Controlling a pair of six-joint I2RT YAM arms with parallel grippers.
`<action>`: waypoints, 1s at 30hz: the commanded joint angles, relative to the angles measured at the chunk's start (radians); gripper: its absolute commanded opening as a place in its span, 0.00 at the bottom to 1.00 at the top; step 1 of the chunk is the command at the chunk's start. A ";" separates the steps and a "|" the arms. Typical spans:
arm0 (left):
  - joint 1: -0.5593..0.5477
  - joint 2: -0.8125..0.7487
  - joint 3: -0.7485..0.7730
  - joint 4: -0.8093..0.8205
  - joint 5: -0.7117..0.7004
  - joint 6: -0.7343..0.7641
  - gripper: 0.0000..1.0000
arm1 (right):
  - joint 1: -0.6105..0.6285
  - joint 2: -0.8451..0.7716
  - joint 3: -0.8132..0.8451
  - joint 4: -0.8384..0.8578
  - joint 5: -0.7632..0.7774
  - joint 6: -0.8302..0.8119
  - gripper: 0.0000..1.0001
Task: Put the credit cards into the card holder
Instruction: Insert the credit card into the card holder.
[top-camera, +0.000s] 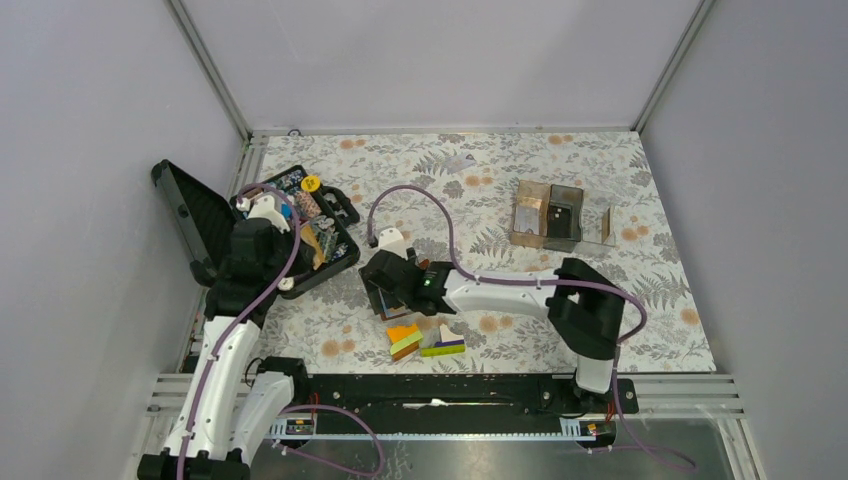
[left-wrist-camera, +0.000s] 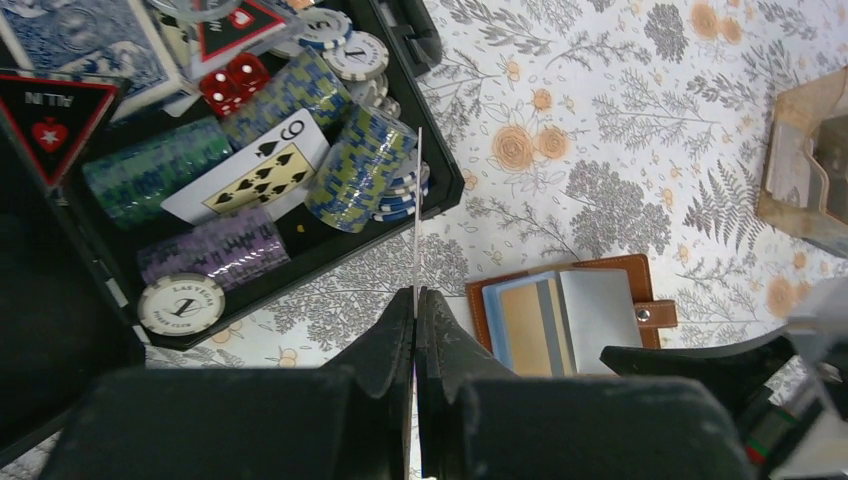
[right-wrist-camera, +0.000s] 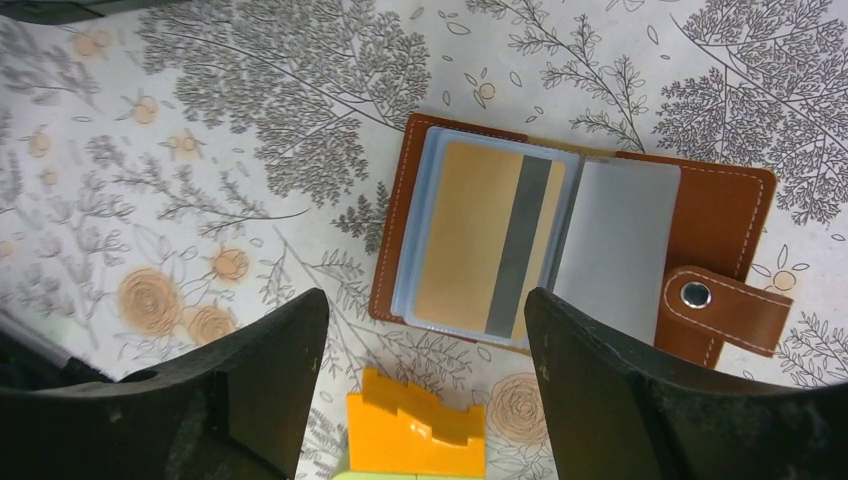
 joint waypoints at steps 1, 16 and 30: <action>0.007 -0.047 0.032 0.003 -0.093 0.025 0.00 | 0.001 0.082 0.095 -0.099 0.073 0.031 0.80; 0.013 -0.076 0.030 0.002 -0.090 0.018 0.00 | -0.021 0.277 0.248 -0.242 0.139 0.053 0.84; 0.013 -0.069 0.029 0.008 -0.063 0.015 0.00 | -0.076 0.230 0.141 -0.150 -0.039 0.082 0.79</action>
